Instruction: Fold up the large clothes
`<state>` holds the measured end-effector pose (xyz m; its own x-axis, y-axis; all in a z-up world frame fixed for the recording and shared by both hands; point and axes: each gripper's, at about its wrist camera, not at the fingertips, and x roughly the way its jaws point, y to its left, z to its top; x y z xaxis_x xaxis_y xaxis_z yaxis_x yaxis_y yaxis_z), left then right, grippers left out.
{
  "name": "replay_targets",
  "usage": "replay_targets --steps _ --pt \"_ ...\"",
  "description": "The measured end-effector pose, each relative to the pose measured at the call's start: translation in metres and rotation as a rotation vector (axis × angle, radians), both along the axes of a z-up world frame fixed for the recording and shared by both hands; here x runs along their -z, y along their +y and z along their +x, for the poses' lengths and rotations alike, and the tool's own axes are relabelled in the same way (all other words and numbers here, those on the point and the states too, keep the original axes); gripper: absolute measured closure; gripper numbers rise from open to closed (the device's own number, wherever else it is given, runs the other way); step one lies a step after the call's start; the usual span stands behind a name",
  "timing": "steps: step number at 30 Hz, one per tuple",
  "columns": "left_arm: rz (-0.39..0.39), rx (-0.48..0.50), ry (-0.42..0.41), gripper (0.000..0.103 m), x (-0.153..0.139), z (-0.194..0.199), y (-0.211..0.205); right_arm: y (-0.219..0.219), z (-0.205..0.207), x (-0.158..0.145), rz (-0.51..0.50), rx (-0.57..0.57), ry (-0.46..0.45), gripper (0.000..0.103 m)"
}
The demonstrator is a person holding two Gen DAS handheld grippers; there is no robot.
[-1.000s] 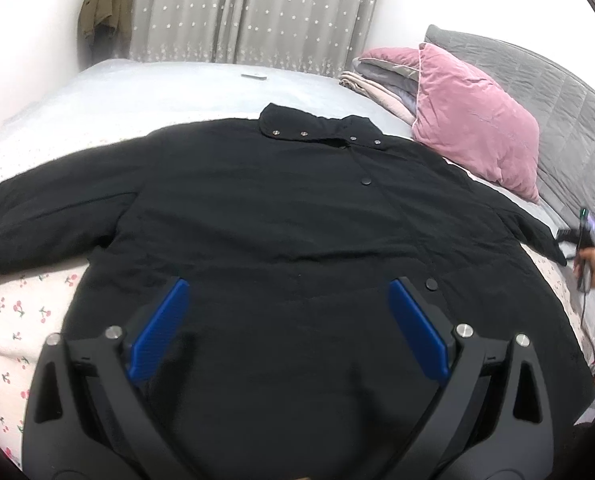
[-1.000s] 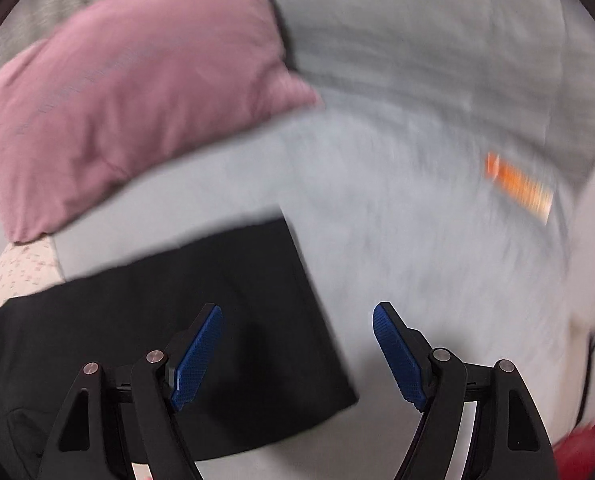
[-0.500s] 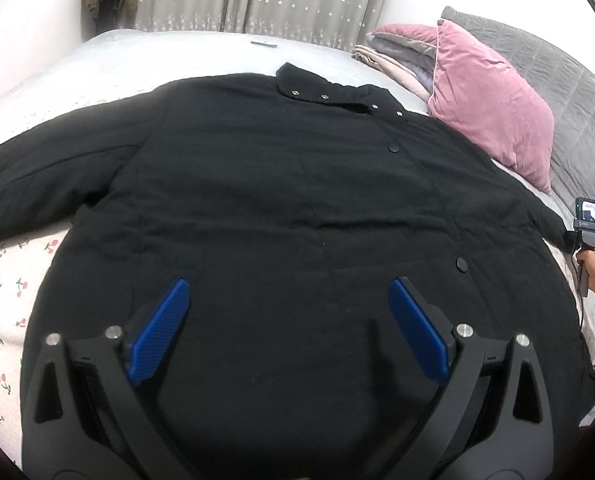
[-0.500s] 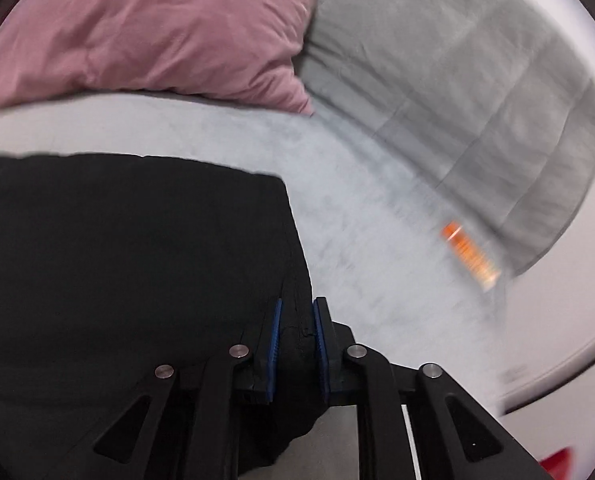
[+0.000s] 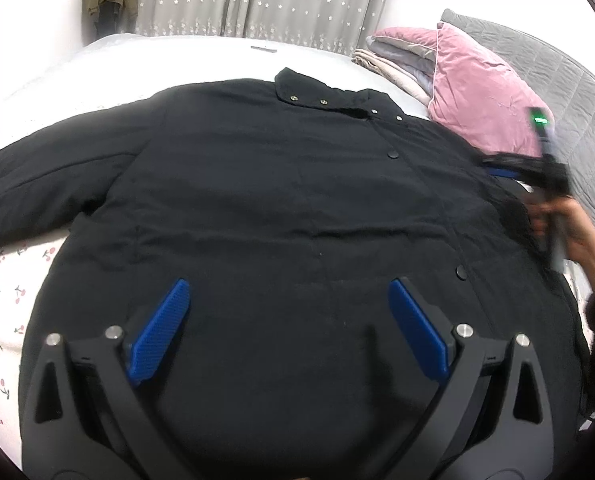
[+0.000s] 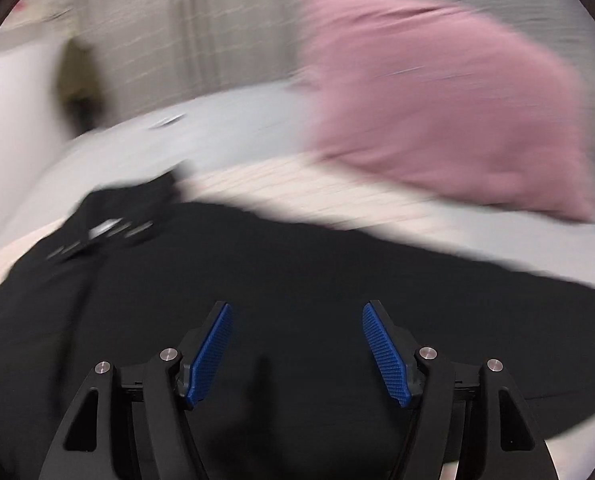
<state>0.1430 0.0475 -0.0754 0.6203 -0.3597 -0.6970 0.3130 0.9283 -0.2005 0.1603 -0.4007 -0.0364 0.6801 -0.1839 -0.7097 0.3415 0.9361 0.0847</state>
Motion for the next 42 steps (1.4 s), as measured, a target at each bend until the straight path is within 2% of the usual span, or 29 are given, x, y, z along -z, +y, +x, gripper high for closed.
replay_targets --steps 1,3,5,8,9,10,11,13,14,15,18,20,25,28,31,35,38,40,42 --pt "0.002 -0.003 0.005 0.003 0.001 0.000 0.000 0.012 0.020 0.012 -0.010 -0.036 0.035 0.035" --pt "0.005 -0.001 0.020 0.004 0.004 0.003 -0.001 0.014 0.053 0.033 -0.035 -0.029 0.108 0.035" --pt "0.005 0.000 0.026 0.004 0.004 0.004 -0.001 -0.004 0.070 0.032 -0.011 0.006 0.074 0.035" --pt "0.005 0.001 0.032 0.004 0.005 0.004 -0.002 -0.051 0.094 0.027 0.006 0.116 0.067 0.036" --pt "0.006 0.000 0.035 0.004 0.005 0.004 -0.003 -0.070 0.101 0.026 -0.027 0.176 0.080 0.037" --pt "0.005 -0.001 0.037 0.004 0.005 0.004 -0.003 -0.082 0.102 0.023 -0.025 0.203 0.069 0.041" --pt "0.002 -0.004 0.037 0.004 0.005 0.005 -0.003 -0.090 0.100 0.018 -0.005 0.247 0.045 0.051" --pt "-0.010 -0.019 0.039 0.004 0.003 0.006 0.000 -0.086 0.098 0.008 -0.001 0.348 0.004 0.054" --pt "-0.018 -0.028 0.041 0.004 0.002 0.008 0.002 -0.081 0.093 0.001 -0.035 0.407 0.002 0.050" --pt "-0.024 -0.041 0.042 0.004 0.000 0.009 0.006 -0.075 0.088 -0.006 -0.053 0.410 -0.014 0.050" --pt "-0.021 -0.083 0.054 0.004 -0.003 0.014 0.015 -0.051 0.063 -0.020 -0.026 0.323 -0.061 0.046" --pt "-0.032 -0.124 0.063 0.004 -0.006 0.019 0.025 -0.030 0.043 -0.026 0.004 0.281 -0.064 0.039" --pt "-0.011 -0.251 0.082 0.004 -0.008 0.030 0.053 0.030 0.001 -0.038 0.049 0.159 -0.048 0.028" --pt "-0.030 -0.328 0.122 0.004 -0.006 0.037 0.081 0.063 -0.023 -0.045 0.068 0.105 -0.024 0.022" --pt "-0.039 -0.423 0.147 0.003 -0.004 0.041 0.111 0.091 -0.045 -0.047 0.111 0.068 -0.002 0.020" --pt "-0.075 -0.560 0.148 0.001 -0.007 0.038 0.156 0.127 -0.074 -0.048 0.102 0.001 0.023 0.019" --pt "-0.127 -0.641 0.149 0.001 -0.003 0.035 0.186 0.142 -0.092 -0.043 0.103 -0.040 0.032 0.017" --pt "-0.146 -0.694 0.165 0.001 0.005 0.033 0.207 0.150 -0.106 -0.035 0.137 -0.077 0.011 0.017" --pt "-0.150 -0.728 0.178 0.001 0.014 0.031 0.222 0.148 -0.113 -0.023 0.176 -0.066 0.011 0.016"
